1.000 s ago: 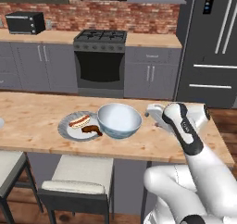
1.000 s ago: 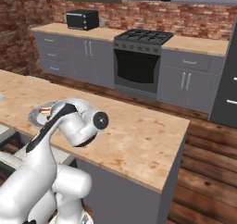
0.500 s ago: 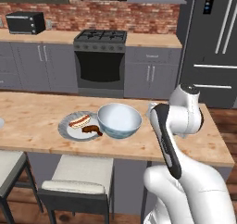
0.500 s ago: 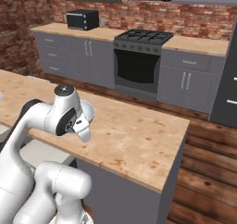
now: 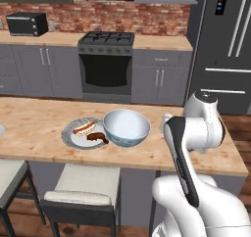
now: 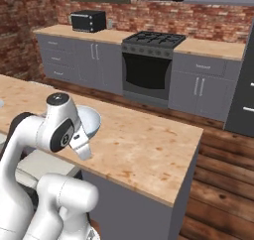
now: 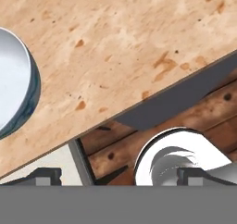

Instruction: Take the smaller bowl and place it next to the appetizer plate on the dining counter , and place the larger bowl next to the plate with cooked food.

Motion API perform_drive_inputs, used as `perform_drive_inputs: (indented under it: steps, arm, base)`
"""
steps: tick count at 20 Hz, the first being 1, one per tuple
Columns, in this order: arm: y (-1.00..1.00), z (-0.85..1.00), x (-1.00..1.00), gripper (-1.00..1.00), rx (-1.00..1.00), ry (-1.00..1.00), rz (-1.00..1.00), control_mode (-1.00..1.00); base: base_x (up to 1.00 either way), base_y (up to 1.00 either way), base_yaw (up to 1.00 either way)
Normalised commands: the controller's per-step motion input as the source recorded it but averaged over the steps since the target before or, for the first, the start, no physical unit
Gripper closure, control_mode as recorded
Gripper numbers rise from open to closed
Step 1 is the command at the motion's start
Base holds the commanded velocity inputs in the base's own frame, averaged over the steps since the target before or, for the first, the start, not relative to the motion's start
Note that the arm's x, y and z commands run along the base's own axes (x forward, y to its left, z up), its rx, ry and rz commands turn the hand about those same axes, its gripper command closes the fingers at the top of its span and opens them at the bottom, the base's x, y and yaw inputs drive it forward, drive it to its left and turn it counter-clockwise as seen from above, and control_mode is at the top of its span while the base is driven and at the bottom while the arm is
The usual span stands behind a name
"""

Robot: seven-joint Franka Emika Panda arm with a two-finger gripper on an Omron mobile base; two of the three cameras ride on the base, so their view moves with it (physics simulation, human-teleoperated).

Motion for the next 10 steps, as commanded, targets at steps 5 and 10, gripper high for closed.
perform_drive_inputs:
  steps: [5,10]
  arm:
    - [0.00,0.00,-0.03,-1.00,-0.06,0.00,-0.01,-1.00]
    - [0.00,0.00,-0.03,-1.00,-0.01,0.00,-0.01,1.00]
  base:
    - [0.00,0.00,0.00]
    - [-0.38,-0.04,-0.25]
